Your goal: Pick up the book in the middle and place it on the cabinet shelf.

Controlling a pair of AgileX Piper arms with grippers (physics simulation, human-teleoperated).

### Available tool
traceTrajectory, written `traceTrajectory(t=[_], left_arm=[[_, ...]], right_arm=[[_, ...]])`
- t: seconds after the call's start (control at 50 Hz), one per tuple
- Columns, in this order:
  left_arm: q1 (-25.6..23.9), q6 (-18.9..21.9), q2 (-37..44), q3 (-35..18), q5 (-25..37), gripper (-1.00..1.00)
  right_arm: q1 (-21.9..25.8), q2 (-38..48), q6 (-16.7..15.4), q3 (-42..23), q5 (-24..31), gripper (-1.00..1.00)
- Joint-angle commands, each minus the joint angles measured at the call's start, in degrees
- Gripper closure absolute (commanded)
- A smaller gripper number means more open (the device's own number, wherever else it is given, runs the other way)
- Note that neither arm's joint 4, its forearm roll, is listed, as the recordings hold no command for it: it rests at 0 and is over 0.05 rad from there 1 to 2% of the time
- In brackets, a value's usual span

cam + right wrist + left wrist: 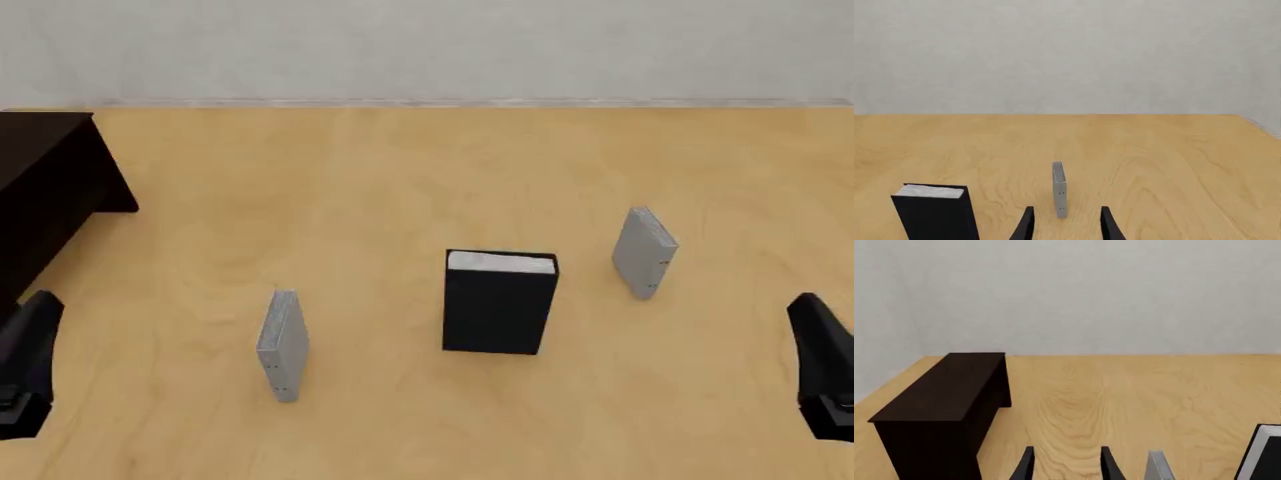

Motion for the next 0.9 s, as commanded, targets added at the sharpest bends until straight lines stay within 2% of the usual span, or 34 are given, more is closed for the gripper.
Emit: traceTrajectory(t=[0.02,0.06,0.12,0.16,0.24,0.28,0.3,0.34,0.36,0.4,0.44,0.48,0.6,0.66,0.68,0.9], left_arm=[[-1.50,1.20,0.00,0.55,0.50,-1.00],[-1.04,-1.12,0.34,0.39,0.39,-1.00],[-2.17,-0.61,2.19,0.00,-1.21,-1.00],[-2.68,-3.63,6.29,-0.15,-4.54,-1.00],[-4.22,-2.73,14.38,-1.91,-11.78,-1.00],[-5.75,-3.71,19.57,-2.87,-15.58,-1.00],[-6.67,-2.44,20.94,-2.94,-17.24,-1.00],[-7.75,-3.85,24.40,-3.57,-19.68,-1.00],[-8.28,-2.20,26.91,-3.54,-22.38,-1.00],[-8.89,-3.29,30.08,-4.29,-25.20,-1.00],[-8.94,-2.71,33.34,-4.73,-28.13,-1.00],[-9.62,-4.04,36.04,-5.83,-29.72,-1.00],[-14.17,-3.23,45.98,-7.38,-36.16,-1.00],[-14.68,-2.46,47.22,-7.64,-37.58,-1.00],[-15.21,-4.23,50.10,-8.14,-39.40,-1.00],[-18.25,-3.51,57.11,-12.37,-41.58,-1.00]], right_arm=[[0.09,0.16,0.00,-0.18,0.04,-1.00],[0.09,0.27,-0.02,-0.07,-0.16,-1.00],[0.09,0.54,0.03,0.02,-0.49,-1.00],[0.09,0.43,0.01,-0.04,-0.33,-1.00],[0.10,0.39,0.01,-0.01,-0.31,-1.00],[0.09,0.34,0.06,-0.06,-0.18,-1.00],[0.09,0.34,0.07,-0.07,-0.17,-1.00],[0.09,0.31,0.02,-0.05,-0.18,-1.00],[0.10,0.18,0.02,-0.20,0.10,-1.00],[0.09,0.37,0.07,-0.05,-0.22,-1.00],[0.09,0.53,0.02,0.01,-0.45,-1.00],[0.09,0.53,0.05,0.01,-0.43,-1.00],[0.09,0.61,0.06,0.02,-0.51,-1.00],[0.09,0.60,0.01,0.01,-0.50,-1.00],[0.09,0.41,0.05,-0.05,-0.24,-1.00],[0.08,0.67,0.04,0.03,-0.58,-1.00]])
